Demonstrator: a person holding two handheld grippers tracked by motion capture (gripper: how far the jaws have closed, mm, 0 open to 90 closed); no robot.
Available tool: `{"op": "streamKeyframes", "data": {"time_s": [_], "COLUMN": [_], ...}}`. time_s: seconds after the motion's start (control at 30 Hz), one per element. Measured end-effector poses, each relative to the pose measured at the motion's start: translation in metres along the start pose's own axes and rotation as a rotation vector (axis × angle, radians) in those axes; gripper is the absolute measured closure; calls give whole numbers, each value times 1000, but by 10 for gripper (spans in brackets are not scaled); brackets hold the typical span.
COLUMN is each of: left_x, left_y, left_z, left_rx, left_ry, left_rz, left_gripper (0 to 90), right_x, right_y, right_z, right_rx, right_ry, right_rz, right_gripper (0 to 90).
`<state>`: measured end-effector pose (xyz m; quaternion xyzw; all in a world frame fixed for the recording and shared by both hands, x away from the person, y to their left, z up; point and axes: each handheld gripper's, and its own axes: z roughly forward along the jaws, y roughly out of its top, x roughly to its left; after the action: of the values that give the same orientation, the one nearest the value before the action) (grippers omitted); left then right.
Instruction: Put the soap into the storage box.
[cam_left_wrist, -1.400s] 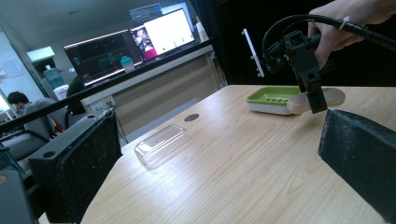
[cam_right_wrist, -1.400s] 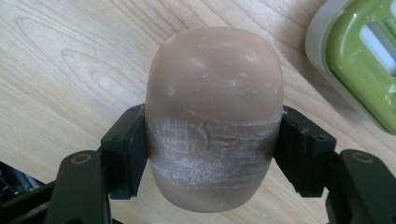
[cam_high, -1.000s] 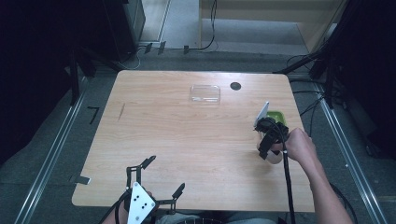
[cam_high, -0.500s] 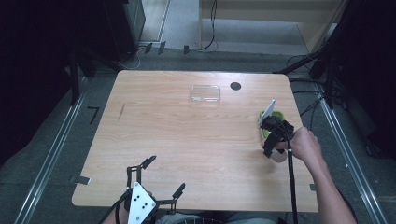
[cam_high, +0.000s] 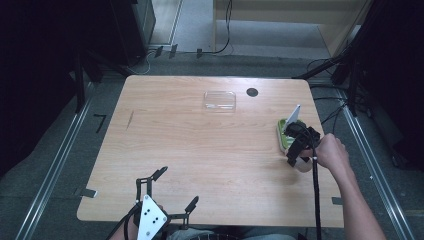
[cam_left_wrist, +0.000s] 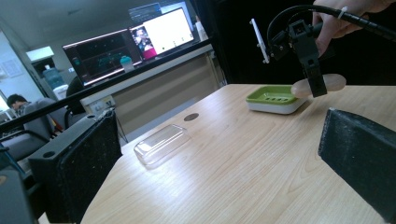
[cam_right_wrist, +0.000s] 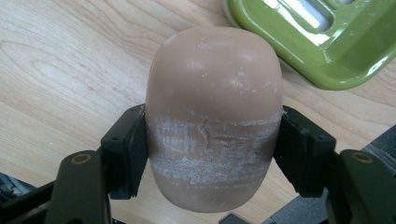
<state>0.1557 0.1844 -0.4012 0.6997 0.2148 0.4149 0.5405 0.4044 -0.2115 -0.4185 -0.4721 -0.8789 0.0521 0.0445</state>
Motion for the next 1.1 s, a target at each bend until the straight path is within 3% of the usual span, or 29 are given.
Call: {"op": "streamKeyframes", "data": {"time_s": [0.43, 1.1], "left_x": [0, 1], "left_y": [0, 0], "left_z": [0, 0], "left_rx": [2, 2], "left_ry": [2, 2], "left_rz": [-1, -2], "left_gripper": [0, 0], "right_x": [-10, -20], "right_y": [5, 20], "right_z": [-4, -23], "right_rx": [0, -8], "right_ry": [3, -10], "right_rz": [18, 36], "right_gripper": [337, 338]}}
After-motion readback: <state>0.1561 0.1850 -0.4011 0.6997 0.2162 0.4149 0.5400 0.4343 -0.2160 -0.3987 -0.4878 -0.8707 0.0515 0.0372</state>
